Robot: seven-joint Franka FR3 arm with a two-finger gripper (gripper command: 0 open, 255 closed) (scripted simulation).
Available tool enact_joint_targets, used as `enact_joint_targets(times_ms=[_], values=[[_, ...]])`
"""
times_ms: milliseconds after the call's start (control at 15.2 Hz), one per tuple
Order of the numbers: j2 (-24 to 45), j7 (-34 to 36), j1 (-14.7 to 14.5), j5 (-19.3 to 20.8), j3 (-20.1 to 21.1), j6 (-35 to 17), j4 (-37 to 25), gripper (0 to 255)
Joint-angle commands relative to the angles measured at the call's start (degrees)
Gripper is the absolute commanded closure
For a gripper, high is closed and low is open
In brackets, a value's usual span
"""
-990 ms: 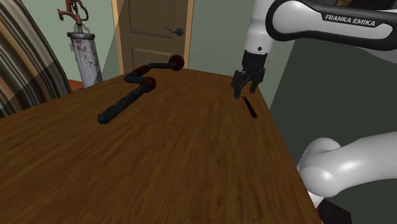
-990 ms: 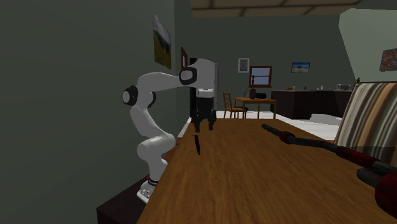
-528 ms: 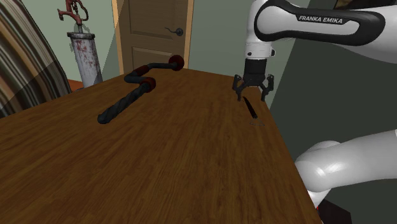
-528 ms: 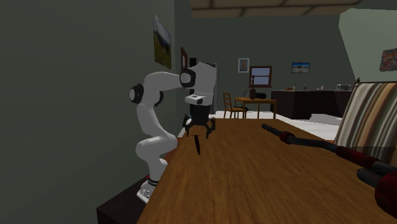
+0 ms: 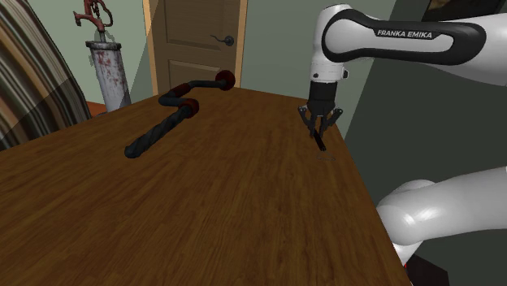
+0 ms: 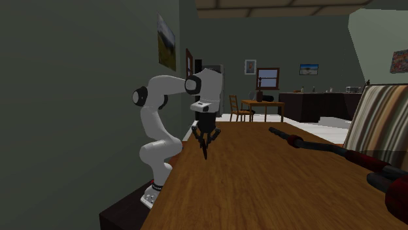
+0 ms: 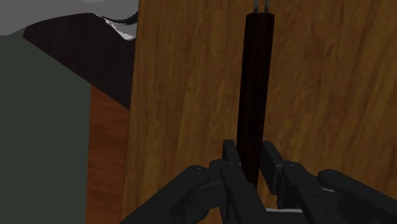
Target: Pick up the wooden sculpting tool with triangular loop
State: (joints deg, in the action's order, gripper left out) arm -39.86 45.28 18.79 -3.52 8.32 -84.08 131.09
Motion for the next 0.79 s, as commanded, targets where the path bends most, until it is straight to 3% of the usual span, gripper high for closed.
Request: enact_joint_targets(times_ms=[0,396,726], values=[[0.21,0.02,0.08,0.57,-0.06,0.92,0.25,255],[-0.12,0.01,0.06,0.53,-0.05,0.88,0.63,255],[0.85,-0.01,0.21,0.75,-0.23,4.46,-3.92,255]])
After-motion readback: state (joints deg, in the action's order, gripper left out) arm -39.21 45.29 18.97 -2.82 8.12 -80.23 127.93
